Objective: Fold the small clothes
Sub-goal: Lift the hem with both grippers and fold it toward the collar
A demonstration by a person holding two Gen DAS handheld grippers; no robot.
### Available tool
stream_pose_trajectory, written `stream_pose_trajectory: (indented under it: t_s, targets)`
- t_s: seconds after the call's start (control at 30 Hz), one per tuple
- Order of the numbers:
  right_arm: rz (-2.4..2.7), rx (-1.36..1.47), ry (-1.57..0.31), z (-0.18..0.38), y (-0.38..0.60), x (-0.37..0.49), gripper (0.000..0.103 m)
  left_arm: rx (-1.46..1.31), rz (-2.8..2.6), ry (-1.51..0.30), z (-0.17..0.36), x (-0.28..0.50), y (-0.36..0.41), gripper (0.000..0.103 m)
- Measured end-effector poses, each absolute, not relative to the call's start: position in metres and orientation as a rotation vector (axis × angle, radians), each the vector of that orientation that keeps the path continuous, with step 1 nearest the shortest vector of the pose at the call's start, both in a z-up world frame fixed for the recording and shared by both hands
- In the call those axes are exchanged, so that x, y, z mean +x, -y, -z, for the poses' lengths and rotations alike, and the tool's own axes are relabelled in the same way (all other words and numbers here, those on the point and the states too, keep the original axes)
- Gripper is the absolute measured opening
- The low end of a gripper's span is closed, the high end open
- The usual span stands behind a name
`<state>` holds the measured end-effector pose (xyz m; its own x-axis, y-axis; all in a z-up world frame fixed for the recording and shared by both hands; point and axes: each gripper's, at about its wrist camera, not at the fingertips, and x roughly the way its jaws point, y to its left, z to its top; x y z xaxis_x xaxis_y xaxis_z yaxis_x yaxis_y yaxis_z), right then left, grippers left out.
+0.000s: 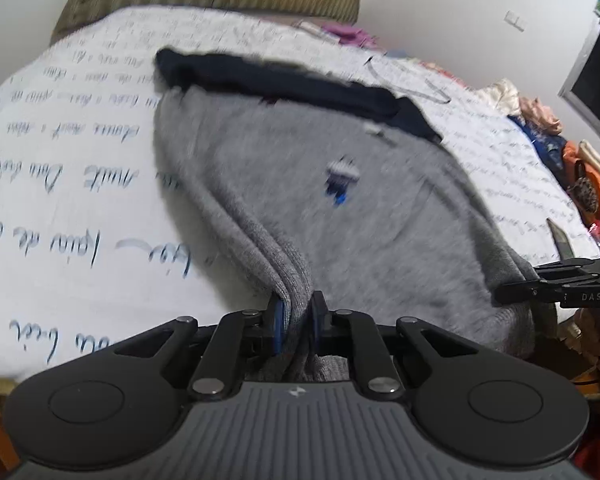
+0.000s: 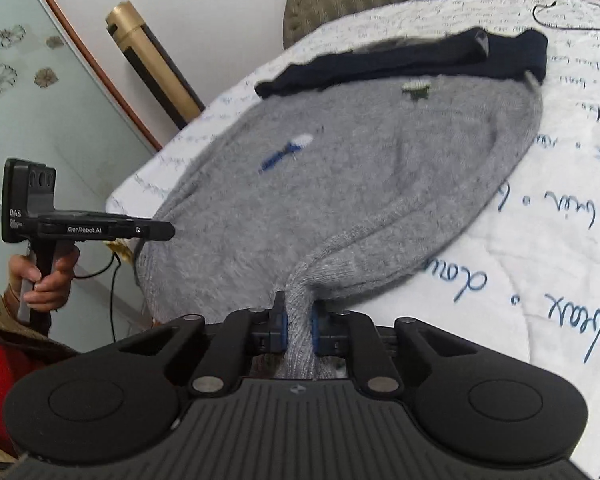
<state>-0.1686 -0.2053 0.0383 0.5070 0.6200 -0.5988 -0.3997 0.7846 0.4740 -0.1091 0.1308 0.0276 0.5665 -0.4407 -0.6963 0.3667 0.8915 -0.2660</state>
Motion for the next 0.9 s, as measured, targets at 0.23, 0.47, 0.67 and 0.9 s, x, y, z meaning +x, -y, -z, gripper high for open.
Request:
stream_pose_trajectory:
  t_s: [0.23,0.47,0.67,0.9]
  targets:
    - [-0.612,0.287,-0.714,-0.076,0.22,-0.15,0.014,-0.111,0.528,-0.737,-0.065,-0.092,-0.118,0.013]
    - [-0.555,0.276,-0.649,-0.095,0.227,-0.106,0.014,-0.089,0.501,-0.692,-0.086,-0.053,-0.104,0.013]
    - [-0.498,0.299,-0.61,-0.099,0.233,-0.063,0.014,-0.104,0.437,-0.68,-0.097,-0.009,-0.106,0.013]
    - [-0.421,0.31,-0.582,-0.099,0.24,-0.009,0.014,-0.086,0.389,-0.688,-0.106,0.047,-0.099,0.013]
